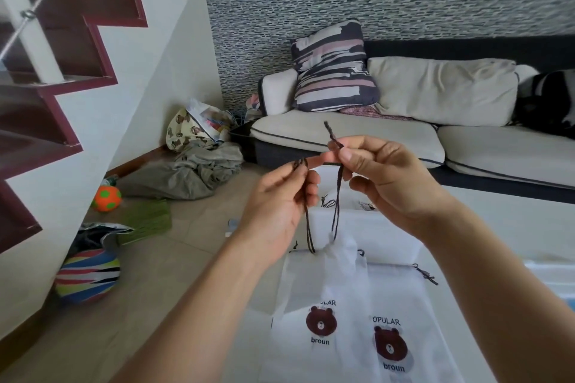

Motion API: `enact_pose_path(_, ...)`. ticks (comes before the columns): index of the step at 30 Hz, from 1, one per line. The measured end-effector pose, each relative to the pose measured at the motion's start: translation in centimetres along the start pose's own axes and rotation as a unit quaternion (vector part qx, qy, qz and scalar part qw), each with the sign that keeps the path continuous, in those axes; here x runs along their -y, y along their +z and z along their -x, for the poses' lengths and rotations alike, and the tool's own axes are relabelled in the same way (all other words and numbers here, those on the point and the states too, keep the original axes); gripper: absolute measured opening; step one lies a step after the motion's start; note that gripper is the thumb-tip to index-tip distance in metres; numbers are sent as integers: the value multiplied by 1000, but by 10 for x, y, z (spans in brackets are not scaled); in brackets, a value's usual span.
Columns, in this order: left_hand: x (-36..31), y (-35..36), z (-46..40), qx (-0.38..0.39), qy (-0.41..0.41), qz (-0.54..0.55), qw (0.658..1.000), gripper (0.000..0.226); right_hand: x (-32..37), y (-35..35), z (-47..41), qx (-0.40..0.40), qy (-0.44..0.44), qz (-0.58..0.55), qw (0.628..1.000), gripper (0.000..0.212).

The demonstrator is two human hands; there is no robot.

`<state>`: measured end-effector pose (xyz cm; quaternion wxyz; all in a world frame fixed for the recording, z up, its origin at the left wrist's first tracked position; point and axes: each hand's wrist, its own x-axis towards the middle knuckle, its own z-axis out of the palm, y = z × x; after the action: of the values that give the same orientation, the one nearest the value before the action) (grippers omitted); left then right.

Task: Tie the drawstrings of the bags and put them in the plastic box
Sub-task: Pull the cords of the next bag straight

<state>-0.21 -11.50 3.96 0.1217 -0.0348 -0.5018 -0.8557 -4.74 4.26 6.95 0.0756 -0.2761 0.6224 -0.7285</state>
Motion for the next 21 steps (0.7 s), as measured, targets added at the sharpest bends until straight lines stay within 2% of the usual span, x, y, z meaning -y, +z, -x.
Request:
enact_pose_path(2,1,1,1,-21,2,-27,999,20,1,1,2,7,-12,9,1000,14)
enact_pose_path(8,2,0,5,-55,-16,-116,992,17,-2,-4,0,-60,27,2,998,8)
enact_pose_path(12,5,3,7,-68,63,-233,968,12,-5,-3,1,-46,55,-26,997,17)
enact_pose_path(17,7,2,6,-51,98,-271,956,12,-5,0,2,-51,75,-56,994,16)
enact_pose_path(21,7,3,6,-39,104,-269,957,21,-6,2,1,-51,70,-48,995,18)
